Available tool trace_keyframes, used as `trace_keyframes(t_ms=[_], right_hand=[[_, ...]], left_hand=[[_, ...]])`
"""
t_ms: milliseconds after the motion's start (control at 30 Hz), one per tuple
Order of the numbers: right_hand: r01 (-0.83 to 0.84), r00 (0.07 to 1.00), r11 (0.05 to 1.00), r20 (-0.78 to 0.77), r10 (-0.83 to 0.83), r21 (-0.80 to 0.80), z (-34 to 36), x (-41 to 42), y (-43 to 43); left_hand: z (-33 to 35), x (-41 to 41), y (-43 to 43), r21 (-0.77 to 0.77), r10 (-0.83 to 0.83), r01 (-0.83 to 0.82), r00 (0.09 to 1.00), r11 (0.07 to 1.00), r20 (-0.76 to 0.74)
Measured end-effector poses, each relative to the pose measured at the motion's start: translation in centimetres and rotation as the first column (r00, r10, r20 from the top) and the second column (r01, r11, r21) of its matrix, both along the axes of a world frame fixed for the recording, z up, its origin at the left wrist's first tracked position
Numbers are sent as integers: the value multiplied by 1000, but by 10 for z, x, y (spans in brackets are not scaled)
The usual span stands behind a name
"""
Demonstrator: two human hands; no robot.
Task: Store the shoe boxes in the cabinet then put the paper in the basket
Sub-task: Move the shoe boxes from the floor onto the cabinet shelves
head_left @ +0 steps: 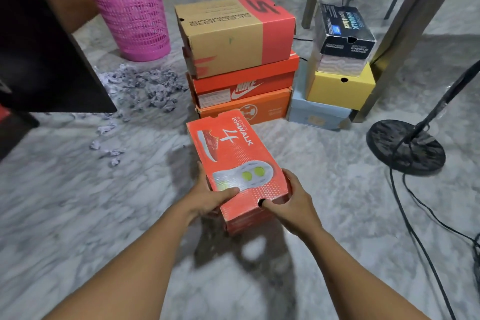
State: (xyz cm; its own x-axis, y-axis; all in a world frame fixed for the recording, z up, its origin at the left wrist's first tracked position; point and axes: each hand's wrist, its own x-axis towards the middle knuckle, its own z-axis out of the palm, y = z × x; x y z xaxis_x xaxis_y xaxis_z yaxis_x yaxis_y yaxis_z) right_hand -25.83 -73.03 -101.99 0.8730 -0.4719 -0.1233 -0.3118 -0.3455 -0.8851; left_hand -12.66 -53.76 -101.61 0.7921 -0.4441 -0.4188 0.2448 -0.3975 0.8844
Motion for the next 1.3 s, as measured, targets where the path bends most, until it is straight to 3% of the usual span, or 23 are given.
trace_keyframes(t_ms=[233,433,567,633,800,1000,1300], right_hand=[[-138,985,990,106,135,23,21,55,38],[-283,942,957,207,265,62,50,110,83],[-377,906,923,235,351,77,76,155,122],[-414,888,909,243,391,50,92,180,140],[-494,840,869,240,487,-31,139,243,184],[-570,781,816,242,575,-98,196,314,264],[-709,666,679,139,733,-190,269,437,364]], left_hand=[[27,13,56,-44,147,-143,980,989,136],[68,43,116,38,247,-257,954,966,172],[117,57,159,184,263,-293,950,938,168],[137,69,178,271,297,-325,944,906,140],[183,104,225,293,359,-382,924,877,129],[219,149,300,227,461,-480,877,847,133],[241,218,378,33,740,-754,651,656,169]])
